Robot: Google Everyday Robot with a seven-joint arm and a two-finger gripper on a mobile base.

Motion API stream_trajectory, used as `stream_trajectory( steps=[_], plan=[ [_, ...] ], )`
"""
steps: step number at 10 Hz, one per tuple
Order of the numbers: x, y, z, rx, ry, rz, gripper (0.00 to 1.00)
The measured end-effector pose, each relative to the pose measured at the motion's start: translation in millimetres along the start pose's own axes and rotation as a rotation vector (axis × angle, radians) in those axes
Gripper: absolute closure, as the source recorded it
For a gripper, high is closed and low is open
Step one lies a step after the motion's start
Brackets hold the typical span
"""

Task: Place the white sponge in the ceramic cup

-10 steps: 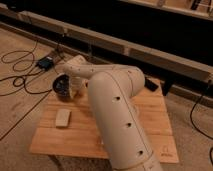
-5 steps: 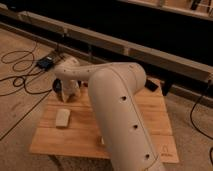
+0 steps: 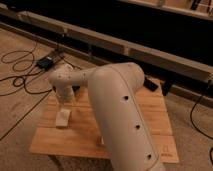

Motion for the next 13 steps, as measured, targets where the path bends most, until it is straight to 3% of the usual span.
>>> stream_trajectory(
  steps=[6, 13],
  plan=[
    [9, 22, 14, -0.002, 0.048, -0.039, 0.35],
    [15, 25, 30, 0.057, 0.068, -0.071, 0.35]
  ],
)
